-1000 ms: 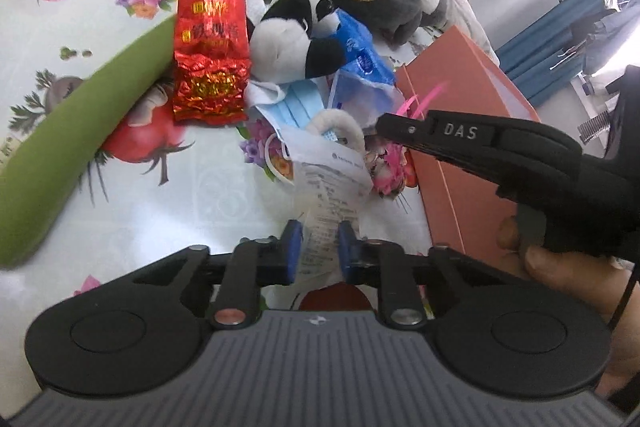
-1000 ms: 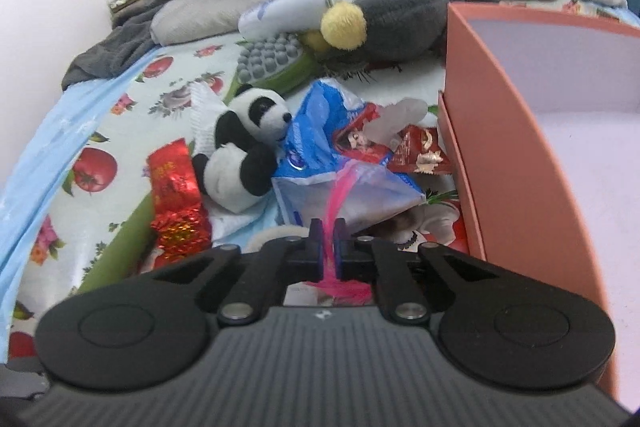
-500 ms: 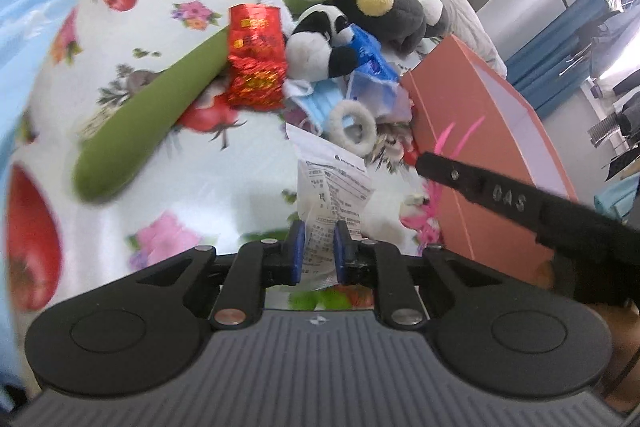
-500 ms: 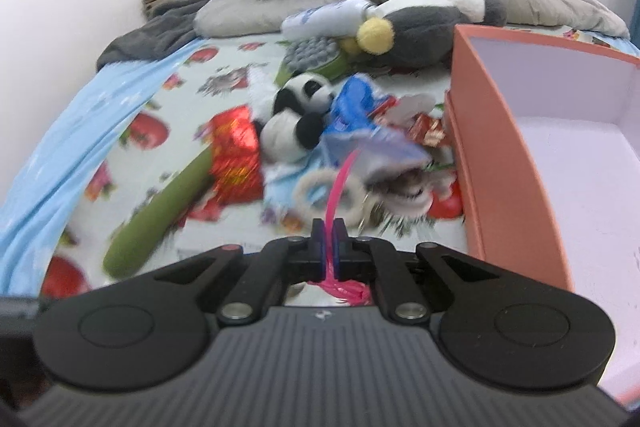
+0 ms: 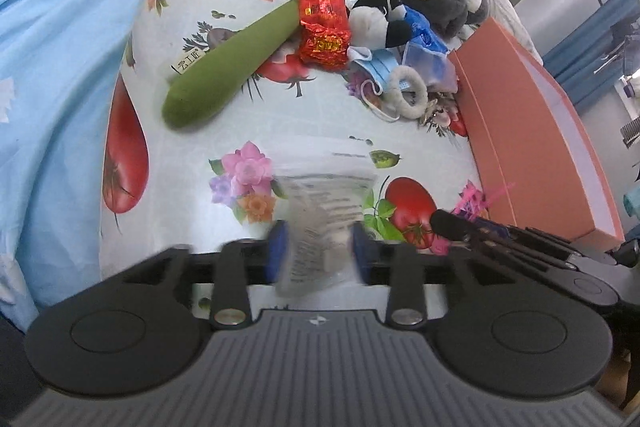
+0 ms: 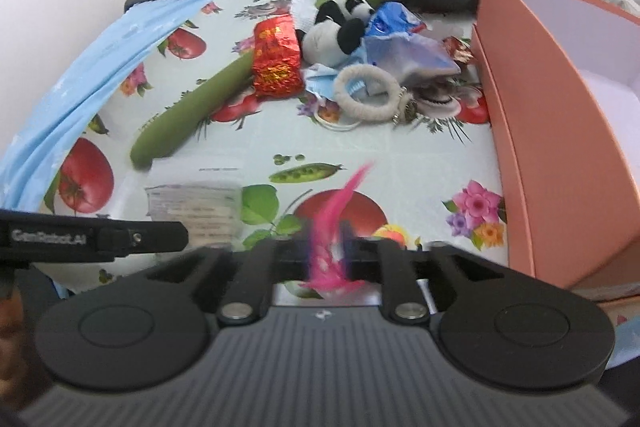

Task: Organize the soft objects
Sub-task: 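Lift the clear bag with the left tool while the right regrips the feathered toy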

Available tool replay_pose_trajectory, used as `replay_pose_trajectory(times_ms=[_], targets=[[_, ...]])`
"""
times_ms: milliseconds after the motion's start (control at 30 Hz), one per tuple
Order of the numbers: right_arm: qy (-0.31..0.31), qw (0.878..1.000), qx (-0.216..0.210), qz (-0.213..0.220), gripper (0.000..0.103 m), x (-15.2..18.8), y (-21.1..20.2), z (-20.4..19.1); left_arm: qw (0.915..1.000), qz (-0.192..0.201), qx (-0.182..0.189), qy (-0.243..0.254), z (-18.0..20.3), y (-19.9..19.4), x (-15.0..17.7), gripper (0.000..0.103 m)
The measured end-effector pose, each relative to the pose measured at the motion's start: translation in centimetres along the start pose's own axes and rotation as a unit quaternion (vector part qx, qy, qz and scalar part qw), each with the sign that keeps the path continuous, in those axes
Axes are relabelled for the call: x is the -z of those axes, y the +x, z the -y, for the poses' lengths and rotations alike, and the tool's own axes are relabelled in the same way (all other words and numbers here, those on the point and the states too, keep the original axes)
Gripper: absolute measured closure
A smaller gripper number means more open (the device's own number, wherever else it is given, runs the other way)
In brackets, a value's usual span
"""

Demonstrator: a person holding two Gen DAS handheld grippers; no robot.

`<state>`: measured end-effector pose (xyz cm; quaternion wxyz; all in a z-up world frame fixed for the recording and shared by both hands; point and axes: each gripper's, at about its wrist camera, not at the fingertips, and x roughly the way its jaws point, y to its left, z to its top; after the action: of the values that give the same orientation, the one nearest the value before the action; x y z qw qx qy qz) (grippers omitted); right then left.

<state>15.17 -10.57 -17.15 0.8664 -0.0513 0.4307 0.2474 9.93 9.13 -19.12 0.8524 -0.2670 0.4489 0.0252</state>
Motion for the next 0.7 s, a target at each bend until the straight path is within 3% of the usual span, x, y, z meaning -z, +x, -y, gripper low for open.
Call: replay_pose_trajectory(times_ms=[33,133,267,467,567,600,700], targets=[[0.004,1.0,-0.002,0.003,0.056,0.0,-0.2,0.3,1.0,0.003,0.0,0.0,0.1,-0.1,0.0,0.043],[0.01,1.0,0.0,0.016,0.047,0.0,-1.2,0.7,1.0,0.004,0.0,-0.001,0.3,-0.1,-0.1,0.038],[0.057,0.997,0.029,0.033,0.047,0.4,-2.4,1.7,0.9999,0.01,0.001,-0.009,0.3,-0.2,-0.3,0.034],[0.111,0.991,0.069,0.02,0.047,1.5,-1.8,2.5,0.9995,0.013,-0.013,-0.024,0.4,0.1,-0.8,0.034],[0.133,0.988,0.071,0.016,0.047,1.6,-0.9,2.9,0.9993,0.013,-0.02,-0.029,0.6,0.3,-0.9,0.03],[0.139,0.988,0.071,0.013,0.047,1.5,-0.5,3.0,0.9992,0.016,-0.021,-0.03,0.6,0.3,-0.9,0.024],[0.147,0.987,0.069,0.007,0.051,1.4,0.3,3.0,0.9991,0.018,-0.026,-0.029,0.8,0.4,-0.8,0.023]])
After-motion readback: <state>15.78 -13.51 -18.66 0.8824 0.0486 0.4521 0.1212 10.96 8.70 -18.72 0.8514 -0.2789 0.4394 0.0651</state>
